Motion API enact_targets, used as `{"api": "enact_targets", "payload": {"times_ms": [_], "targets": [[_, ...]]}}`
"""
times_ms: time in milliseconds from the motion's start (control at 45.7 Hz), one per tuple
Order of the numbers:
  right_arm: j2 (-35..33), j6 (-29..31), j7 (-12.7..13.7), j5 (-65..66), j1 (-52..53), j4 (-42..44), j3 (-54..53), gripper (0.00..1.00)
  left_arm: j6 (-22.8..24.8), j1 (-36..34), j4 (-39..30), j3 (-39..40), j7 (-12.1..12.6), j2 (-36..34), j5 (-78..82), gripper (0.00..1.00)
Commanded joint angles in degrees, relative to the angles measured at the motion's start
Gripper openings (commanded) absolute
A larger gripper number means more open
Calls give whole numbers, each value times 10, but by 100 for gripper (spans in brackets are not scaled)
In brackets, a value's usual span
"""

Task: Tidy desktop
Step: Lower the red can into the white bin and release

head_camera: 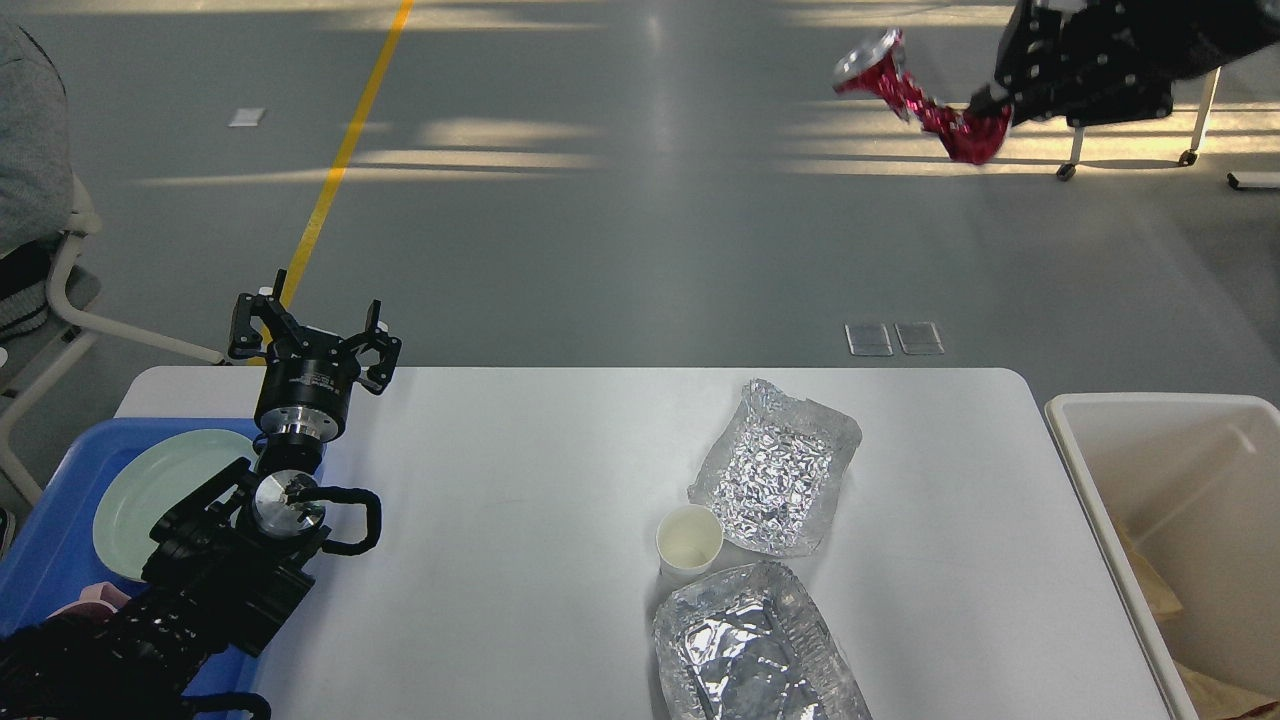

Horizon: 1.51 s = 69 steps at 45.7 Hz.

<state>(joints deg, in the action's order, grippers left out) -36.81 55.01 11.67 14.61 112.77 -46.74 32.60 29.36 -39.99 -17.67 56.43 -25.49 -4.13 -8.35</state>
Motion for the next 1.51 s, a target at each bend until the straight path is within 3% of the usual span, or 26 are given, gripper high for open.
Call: {"api": "enact_targets", "payload": {"times_ms": [0, 284, 656, 897, 963, 1028, 1138, 1203, 1488], "targets": [[2, 0, -1, 45, -107, 49, 0, 0, 0, 0, 0, 0, 0, 0, 1, 100], [7, -2, -1, 141, -303, 146, 13, 0, 0, 0, 0, 0, 0, 0, 0, 100], [32, -292, -1, 141, -417, 164, 221, 0, 0, 0, 0, 0, 0, 0, 0, 100], [34, -342, -1, 141, -445, 171, 266, 0, 0, 0, 0, 0, 0, 0, 0, 100], [33, -342, -1, 140, -446, 170, 265, 14, 0, 0, 0, 0, 0, 0, 0, 100], [34, -342, -1, 140, -444, 168, 259, 42, 0, 0, 0, 0, 0, 0, 0, 100], [33, -341, -1, 137, -443, 165, 257, 67, 0, 0, 0, 0, 0, 0, 0, 100], [32, -339, -1, 127, -443, 165, 257, 100, 0, 0, 0, 0, 0, 0, 0, 100], [33, -332, -1, 86, -436, 160, 256, 100, 0, 0, 0, 0, 0, 0, 0, 100]]}}
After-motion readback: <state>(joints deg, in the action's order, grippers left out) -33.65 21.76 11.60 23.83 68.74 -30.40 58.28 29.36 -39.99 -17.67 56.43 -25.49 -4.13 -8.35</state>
